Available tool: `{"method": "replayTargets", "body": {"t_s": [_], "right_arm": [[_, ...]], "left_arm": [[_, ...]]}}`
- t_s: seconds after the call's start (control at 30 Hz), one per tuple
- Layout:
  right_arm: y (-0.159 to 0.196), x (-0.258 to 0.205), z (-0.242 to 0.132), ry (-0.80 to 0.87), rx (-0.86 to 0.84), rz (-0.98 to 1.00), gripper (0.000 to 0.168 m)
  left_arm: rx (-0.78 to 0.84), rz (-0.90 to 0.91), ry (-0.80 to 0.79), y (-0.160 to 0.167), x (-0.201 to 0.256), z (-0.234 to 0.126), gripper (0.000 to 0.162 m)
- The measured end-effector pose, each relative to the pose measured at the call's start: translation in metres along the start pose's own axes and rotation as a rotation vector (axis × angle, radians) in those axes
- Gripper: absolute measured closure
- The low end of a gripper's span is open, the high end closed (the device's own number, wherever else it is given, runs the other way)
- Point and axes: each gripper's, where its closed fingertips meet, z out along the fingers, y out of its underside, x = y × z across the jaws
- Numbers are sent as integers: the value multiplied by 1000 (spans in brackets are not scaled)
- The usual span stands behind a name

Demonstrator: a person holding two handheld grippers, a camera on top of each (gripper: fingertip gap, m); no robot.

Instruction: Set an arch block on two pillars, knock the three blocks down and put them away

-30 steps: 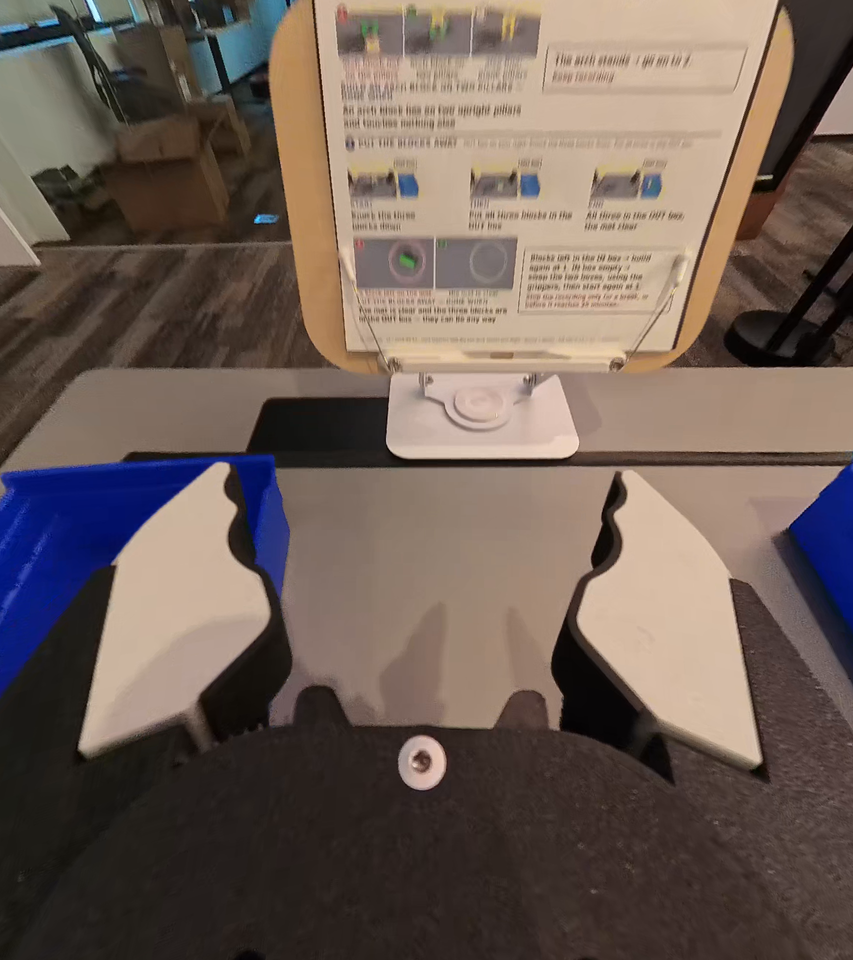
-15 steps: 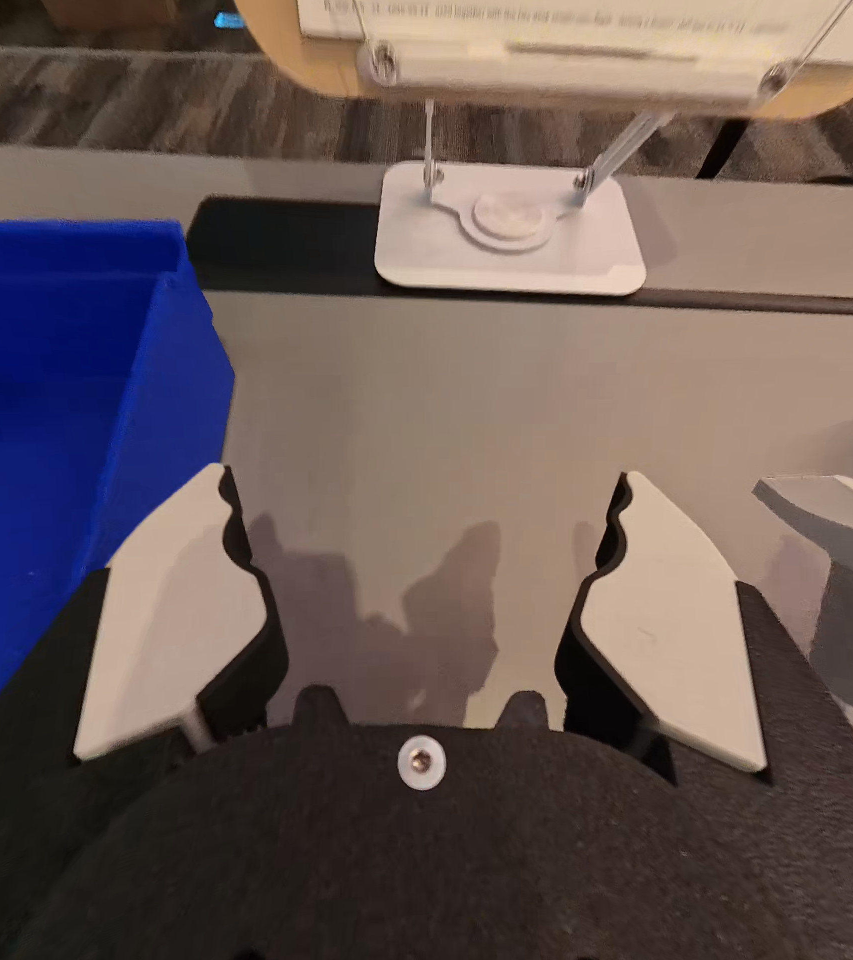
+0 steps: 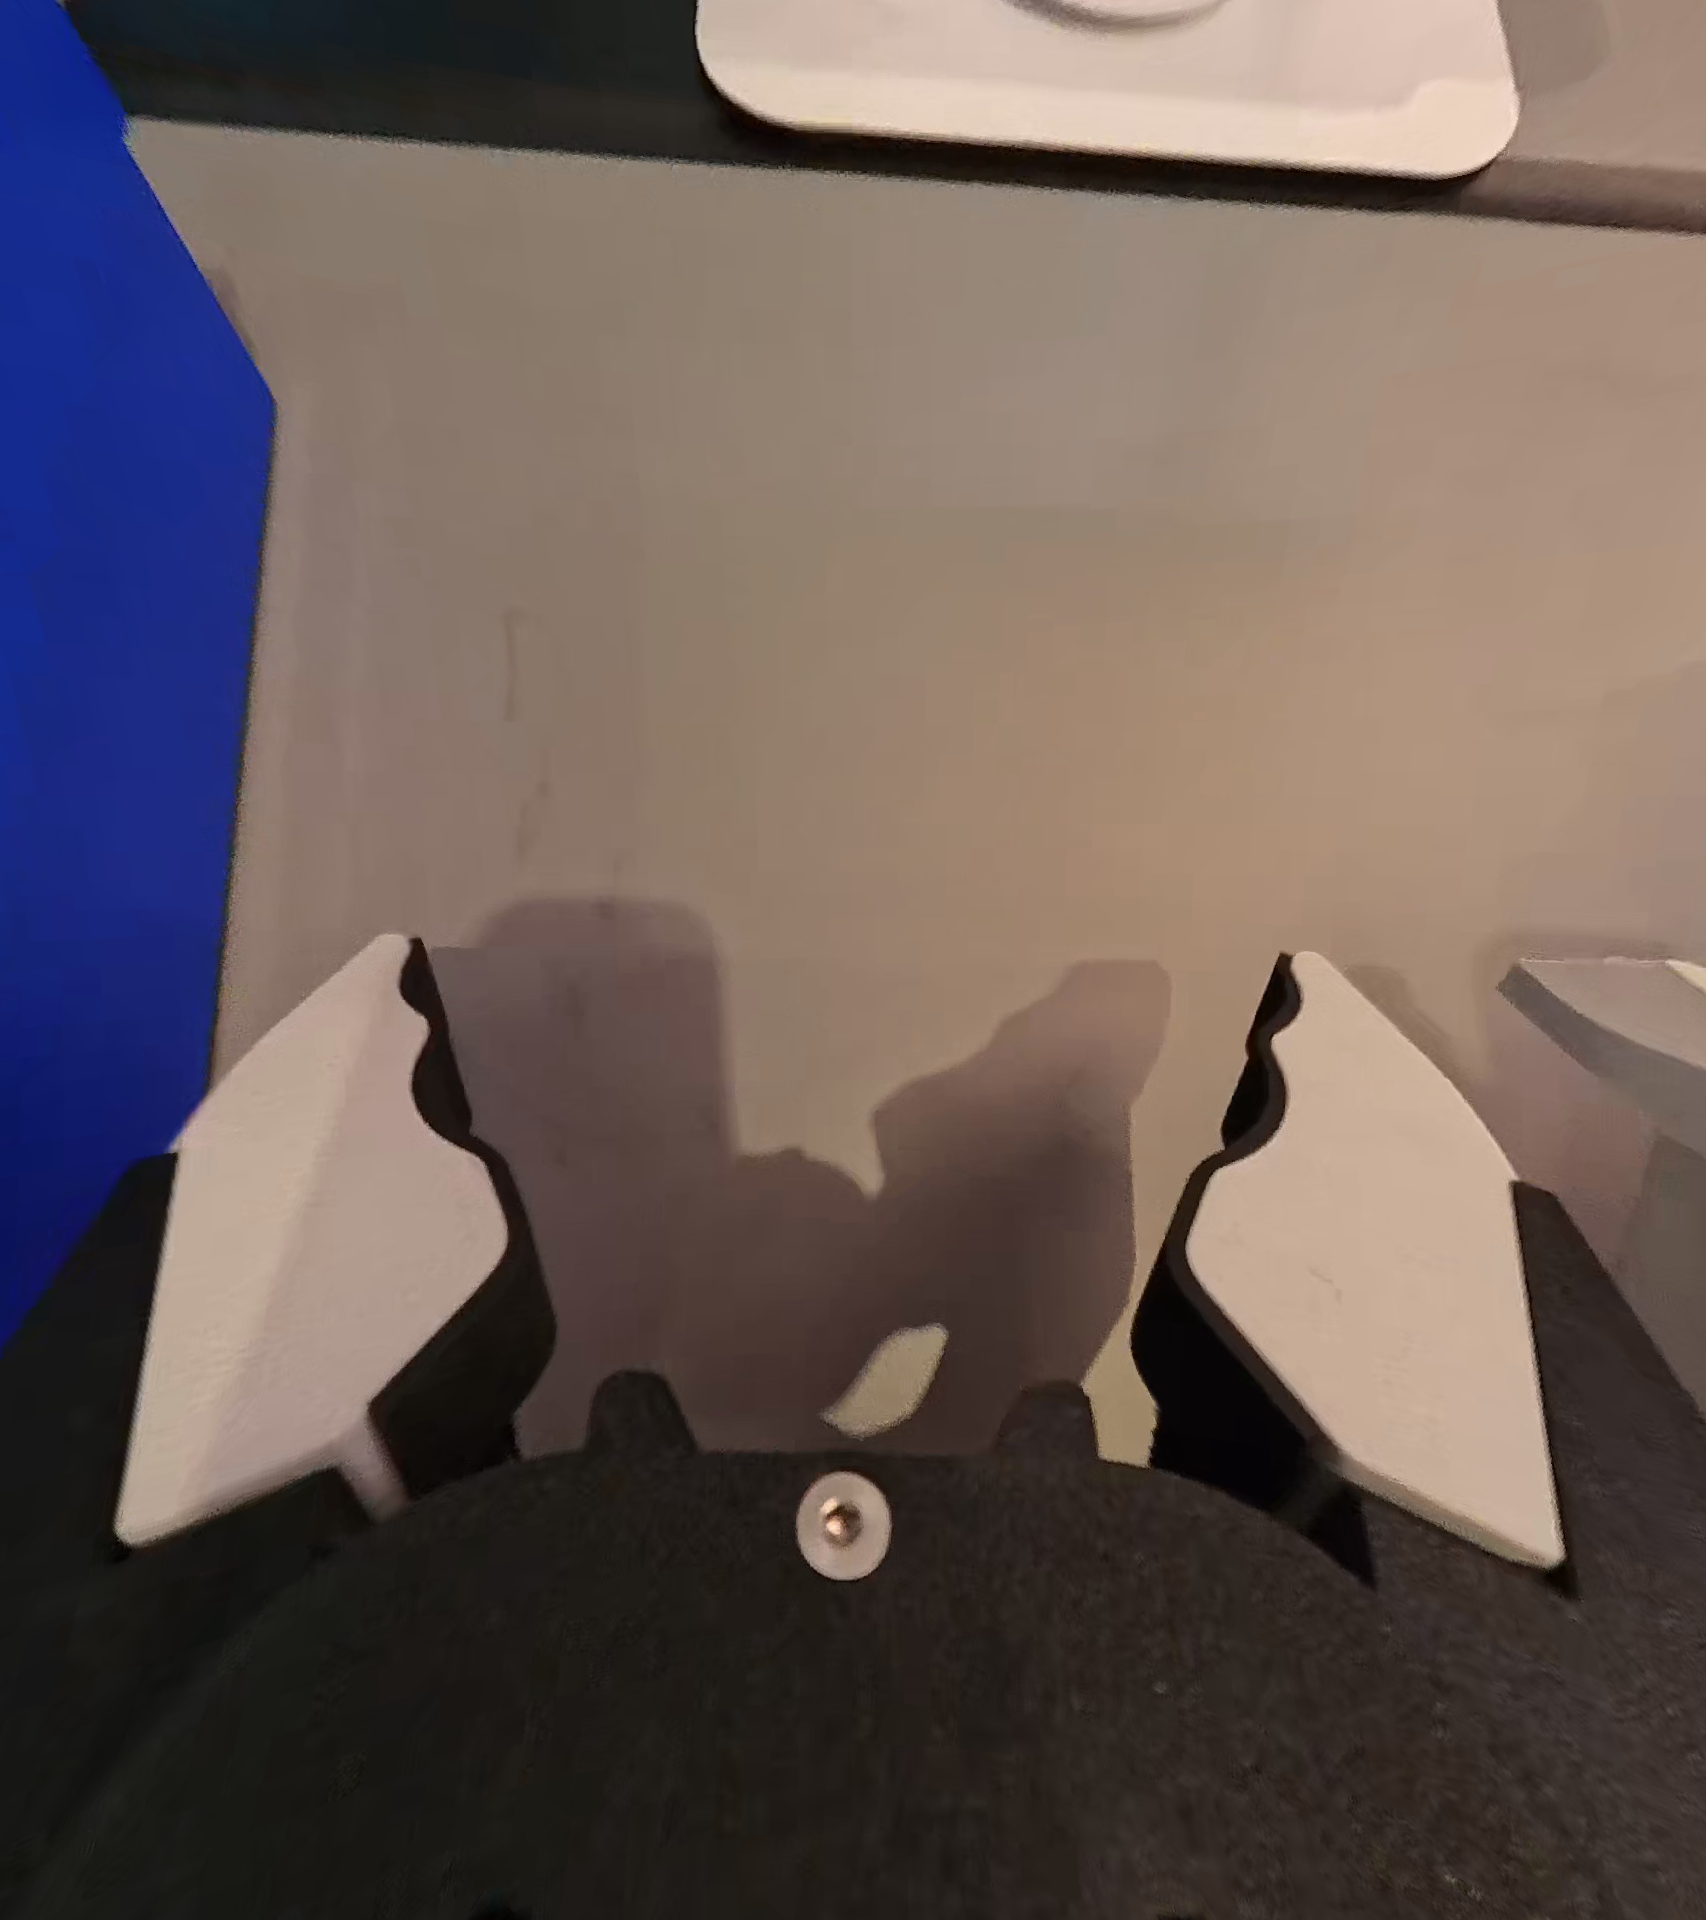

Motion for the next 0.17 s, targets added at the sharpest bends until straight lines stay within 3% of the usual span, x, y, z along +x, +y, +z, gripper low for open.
{"method": "replayTargets", "body": {"t_s": [0.17], "right_arm": [[9, 5, 6, 13, -26, -5, 42]], "left_arm": [[-82, 2, 22, 18, 1, 10, 16]]}}
